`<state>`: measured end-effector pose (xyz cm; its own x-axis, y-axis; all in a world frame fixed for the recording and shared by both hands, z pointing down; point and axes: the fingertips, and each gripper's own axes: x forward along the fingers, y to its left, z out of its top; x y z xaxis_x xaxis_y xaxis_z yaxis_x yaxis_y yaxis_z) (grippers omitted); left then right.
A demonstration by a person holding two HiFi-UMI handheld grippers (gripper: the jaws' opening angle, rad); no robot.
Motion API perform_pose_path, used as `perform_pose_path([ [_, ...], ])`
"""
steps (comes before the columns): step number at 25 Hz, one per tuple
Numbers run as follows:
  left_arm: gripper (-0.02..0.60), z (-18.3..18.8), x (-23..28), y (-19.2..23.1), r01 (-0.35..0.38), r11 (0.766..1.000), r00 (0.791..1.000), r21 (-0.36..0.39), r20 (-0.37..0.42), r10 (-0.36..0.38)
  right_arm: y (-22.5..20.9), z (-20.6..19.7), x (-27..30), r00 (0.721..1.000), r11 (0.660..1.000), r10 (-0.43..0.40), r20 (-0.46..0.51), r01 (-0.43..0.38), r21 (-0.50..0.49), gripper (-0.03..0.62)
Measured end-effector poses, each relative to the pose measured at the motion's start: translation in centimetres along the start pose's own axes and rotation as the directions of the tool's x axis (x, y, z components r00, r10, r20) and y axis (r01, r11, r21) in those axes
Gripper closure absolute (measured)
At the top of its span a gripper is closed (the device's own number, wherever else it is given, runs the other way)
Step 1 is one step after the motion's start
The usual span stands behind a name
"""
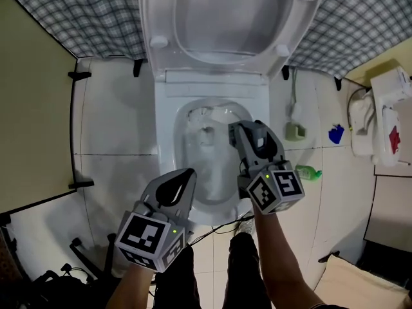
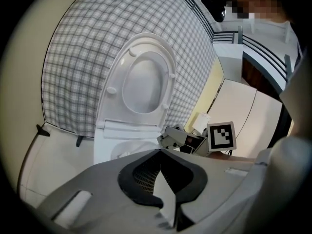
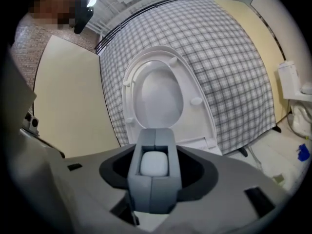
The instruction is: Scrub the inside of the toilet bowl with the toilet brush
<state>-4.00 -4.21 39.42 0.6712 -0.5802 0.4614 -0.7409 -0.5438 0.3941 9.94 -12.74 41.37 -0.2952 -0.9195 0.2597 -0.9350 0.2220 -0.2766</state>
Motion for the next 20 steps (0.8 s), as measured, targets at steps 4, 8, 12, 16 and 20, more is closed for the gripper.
perform_pose_path([
  [4, 0.588, -0.2, -1.2, 0.8, -0.034, 0.999, 0.999, -0.016, 0.003, 0.034, 2.9, -0.6, 0.6, 0.995, 0.995, 0.096, -0.03, -0.095, 0.014, 0.375],
  [8, 0.588, -0.6, -2.3, 1.1, -0.065, 0.997, 0.998, -0.033, 0.004, 0.065, 4.9, -1.3, 0.2, 0.979, 0.982, 0.189, -0.077, -0.19, -0.001, 0.375],
  [12, 0.588, -1.5, -2.9, 0.9, -0.082, 0.995, 0.997, -0.064, 0.001, 0.083, 6.5, -2.3, -1.0, 0.943, 0.953, 0.298, -0.147, -0.303, -0.019, 0.375],
  [16, 0.588, -2.1, -3.1, 0.2, -0.104, 0.992, 0.994, -0.078, 0.006, 0.105, 7.6, -3.4, -2.9, 0.898, 0.917, 0.387, -0.21, -0.398, -0.014, 0.375],
  [20, 0.588, -2.7, -3.1, -0.9, -0.125, 0.985, 0.992, -0.118, 0.009, 0.127, 8.5, -4.5, -5.2, 0.855, 0.883, 0.45, -0.257, -0.47, -0.018, 0.373],
])
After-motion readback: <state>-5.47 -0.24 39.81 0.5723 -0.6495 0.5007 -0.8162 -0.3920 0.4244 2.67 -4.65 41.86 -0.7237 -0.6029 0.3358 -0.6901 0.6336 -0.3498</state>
